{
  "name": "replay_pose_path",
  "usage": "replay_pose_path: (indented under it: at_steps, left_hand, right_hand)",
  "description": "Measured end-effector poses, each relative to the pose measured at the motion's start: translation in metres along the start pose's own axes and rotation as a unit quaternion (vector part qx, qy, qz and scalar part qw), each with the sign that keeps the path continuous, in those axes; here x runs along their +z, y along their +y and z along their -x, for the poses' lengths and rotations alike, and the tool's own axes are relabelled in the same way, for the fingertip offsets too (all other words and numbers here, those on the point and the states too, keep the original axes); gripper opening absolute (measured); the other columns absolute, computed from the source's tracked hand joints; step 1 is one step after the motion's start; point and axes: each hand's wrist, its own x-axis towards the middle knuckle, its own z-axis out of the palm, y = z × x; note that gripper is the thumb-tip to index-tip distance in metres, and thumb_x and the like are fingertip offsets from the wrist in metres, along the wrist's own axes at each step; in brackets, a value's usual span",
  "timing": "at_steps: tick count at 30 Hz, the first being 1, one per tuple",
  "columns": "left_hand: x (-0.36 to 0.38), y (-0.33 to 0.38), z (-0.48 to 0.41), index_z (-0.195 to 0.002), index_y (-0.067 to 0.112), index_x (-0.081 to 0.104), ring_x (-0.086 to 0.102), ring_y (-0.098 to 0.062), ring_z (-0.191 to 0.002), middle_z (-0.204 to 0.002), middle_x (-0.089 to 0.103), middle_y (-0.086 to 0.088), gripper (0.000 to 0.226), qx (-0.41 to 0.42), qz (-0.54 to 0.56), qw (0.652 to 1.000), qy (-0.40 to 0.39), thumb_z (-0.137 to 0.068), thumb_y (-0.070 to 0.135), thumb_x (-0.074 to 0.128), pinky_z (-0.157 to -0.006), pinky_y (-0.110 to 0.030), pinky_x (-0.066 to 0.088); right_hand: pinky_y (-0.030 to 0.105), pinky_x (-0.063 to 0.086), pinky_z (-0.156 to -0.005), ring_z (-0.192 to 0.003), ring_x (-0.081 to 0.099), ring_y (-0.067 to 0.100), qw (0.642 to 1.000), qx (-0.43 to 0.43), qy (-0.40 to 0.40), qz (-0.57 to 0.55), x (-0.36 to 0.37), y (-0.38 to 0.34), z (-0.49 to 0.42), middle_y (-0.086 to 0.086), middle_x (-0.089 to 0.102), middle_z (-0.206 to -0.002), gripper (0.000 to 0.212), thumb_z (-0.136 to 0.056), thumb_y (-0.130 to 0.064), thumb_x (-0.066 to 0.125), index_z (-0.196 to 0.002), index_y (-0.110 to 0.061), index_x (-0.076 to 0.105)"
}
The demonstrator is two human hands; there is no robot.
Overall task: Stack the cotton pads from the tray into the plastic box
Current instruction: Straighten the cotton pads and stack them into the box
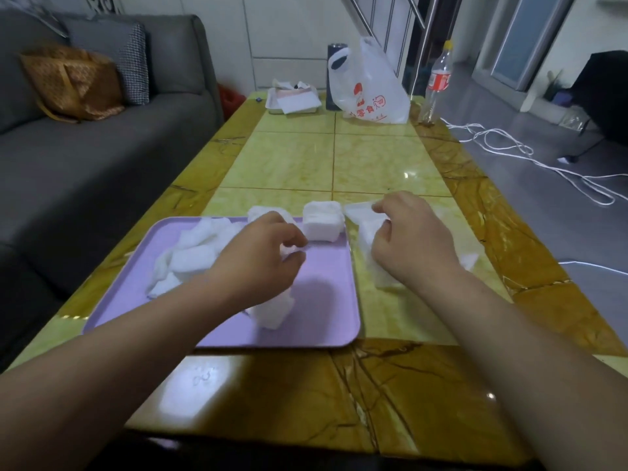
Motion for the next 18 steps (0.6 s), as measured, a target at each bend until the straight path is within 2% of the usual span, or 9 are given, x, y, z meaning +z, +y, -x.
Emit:
replay_pose_path:
  at_steps: [1,3,5,6,8,12,16,18]
  left_hand:
    - [-0.007,-0.005,0.002,-0.106,0.027,0.074,0.062,-0.018,-0.087,-0.109,0.059,0.006,0.017,-0.011,-0.039,0.999,0.007,-0.09,0.031,0.071,-0.078,-0.031,0.049]
    - [-0.023,-0.019,0.008,-0.119,0.031,0.069,0.057,-0.025,-0.11,-0.126,0.055,0.003,0.032,-0.045,-0.159,0.986,0.02,-0.089,0.041,0.067,-0.087,-0.038,0.048]
    - [-0.031,-0.034,0.014,-0.136,0.037,0.057,0.041,-0.032,-0.133,-0.15,0.042,-0.001,0.049,-0.104,-0.254,0.962,-0.009,-0.089,0.052,0.061,-0.1,-0.048,0.041]
    - [-0.031,-0.037,0.016,-0.141,0.039,0.051,0.035,-0.034,-0.138,-0.156,0.035,-0.002,0.054,-0.136,-0.255,0.957,-0.036,-0.09,0.056,0.058,-0.104,-0.051,0.038]
    - [-0.024,-0.046,0.02,-0.144,0.041,0.046,0.033,-0.035,-0.139,-0.158,0.033,-0.003,0.057,-0.175,-0.214,0.958,-0.075,-0.091,0.06,0.055,-0.108,-0.051,0.038]
    - [-0.011,-0.049,0.017,-0.141,0.041,0.051,0.041,-0.031,-0.131,-0.146,0.046,0.001,0.051,-0.146,-0.2,0.966,-0.079,-0.093,0.057,0.053,-0.104,-0.048,0.039]
    - [-0.004,-0.042,0.008,-0.131,0.035,0.058,0.042,-0.03,-0.126,-0.141,0.049,0.003,0.044,-0.123,-0.227,0.962,-0.09,-0.091,0.053,0.051,-0.099,-0.047,0.039]
    - [-0.001,-0.036,0.006,-0.124,0.032,0.062,0.046,-0.03,-0.122,-0.137,0.054,0.005,0.042,-0.094,-0.23,0.966,-0.065,-0.092,0.054,0.045,-0.096,-0.045,0.041]
  right_hand:
    - [0.039,0.047,-0.102,-0.128,0.051,0.024,0.999,-0.038,-0.005,-0.023,0.004,-0.007,0.003,0.003,0.061,-0.133,0.038,-0.09,-0.011,0.051,-0.125,-0.015,0.067]
    - [0.037,0.045,-0.106,-0.126,0.055,0.023,0.99,-0.098,-0.065,-0.076,0.017,-0.028,0.015,0.003,0.063,-0.131,0.034,-0.092,-0.012,0.054,-0.124,-0.014,0.068]
    - [0.035,0.041,-0.111,-0.13,0.053,0.021,0.973,-0.141,-0.152,-0.098,0.033,-0.049,0.029,0.002,0.061,-0.136,0.035,-0.094,-0.019,0.059,-0.128,-0.015,0.066]
    - [0.034,0.04,-0.111,-0.132,0.052,0.02,0.966,-0.153,-0.188,-0.093,0.039,-0.055,0.036,0.001,0.06,-0.139,0.037,-0.095,-0.024,0.06,-0.131,-0.017,0.064]
    - [0.034,0.043,-0.107,-0.129,0.053,0.019,0.955,-0.173,-0.226,-0.081,0.052,-0.067,0.046,-0.001,0.059,-0.138,0.041,-0.095,-0.038,0.062,-0.132,-0.021,0.062]
    - [0.038,0.048,-0.1,-0.123,0.053,0.019,0.952,-0.188,-0.24,-0.034,0.065,-0.074,0.054,-0.004,0.06,-0.13,0.051,-0.091,-0.056,0.062,-0.135,-0.03,0.059]
    - [0.037,0.052,-0.088,-0.114,0.057,0.024,0.956,-0.202,-0.213,-0.013,0.066,-0.072,0.052,-0.005,0.063,-0.119,0.041,-0.087,-0.044,0.064,-0.126,-0.033,0.066]
    - [0.037,0.053,-0.087,-0.112,0.058,0.022,0.959,-0.188,-0.212,-0.008,0.062,-0.069,0.05,-0.007,0.064,-0.115,0.039,-0.084,-0.042,0.062,-0.121,-0.034,0.068]
